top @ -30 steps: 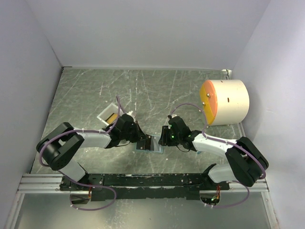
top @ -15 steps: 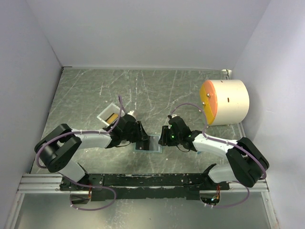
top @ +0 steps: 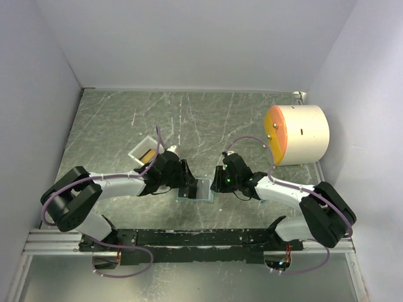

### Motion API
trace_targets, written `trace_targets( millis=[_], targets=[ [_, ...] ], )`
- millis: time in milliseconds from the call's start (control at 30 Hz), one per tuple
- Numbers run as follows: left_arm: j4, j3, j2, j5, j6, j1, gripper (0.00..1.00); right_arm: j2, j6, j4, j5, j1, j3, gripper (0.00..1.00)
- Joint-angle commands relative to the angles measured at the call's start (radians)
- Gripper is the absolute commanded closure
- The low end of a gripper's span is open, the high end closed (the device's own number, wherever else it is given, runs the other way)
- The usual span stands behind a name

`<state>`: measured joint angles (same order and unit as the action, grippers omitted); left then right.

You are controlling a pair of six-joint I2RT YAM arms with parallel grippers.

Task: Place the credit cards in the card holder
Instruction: Insert the credit card into the card holder.

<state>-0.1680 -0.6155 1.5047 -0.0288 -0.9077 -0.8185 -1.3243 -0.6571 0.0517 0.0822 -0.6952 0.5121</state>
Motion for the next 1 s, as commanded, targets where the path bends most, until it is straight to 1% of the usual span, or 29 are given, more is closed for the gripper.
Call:
trace_targets(
  millis=[0,200,567,967],
  targets=[
    [-0.04,-0.005,0.011,-0.005,0.014,-0.013,0.41,0.023,-0.004,-0.002,-0.009,-0.004,-0.013,0.68],
    [-0.046,-0.018,0.042,-0.022,0.0,-0.027,0.42,0.018,-0.006,-0.01,-0.004,-0.004,-0.012,0.69],
    [-0.117,-0.044,0.092,-0.07,-0.022,-0.047,0.42,0.008,-0.007,-0.026,0.004,-0.004,-0.017,0.7],
    [-0.159,-0.06,0.115,-0.1,-0.042,-0.06,0.42,-0.008,-0.001,-0.031,-0.007,-0.004,-0.013,0.71]
  ],
)
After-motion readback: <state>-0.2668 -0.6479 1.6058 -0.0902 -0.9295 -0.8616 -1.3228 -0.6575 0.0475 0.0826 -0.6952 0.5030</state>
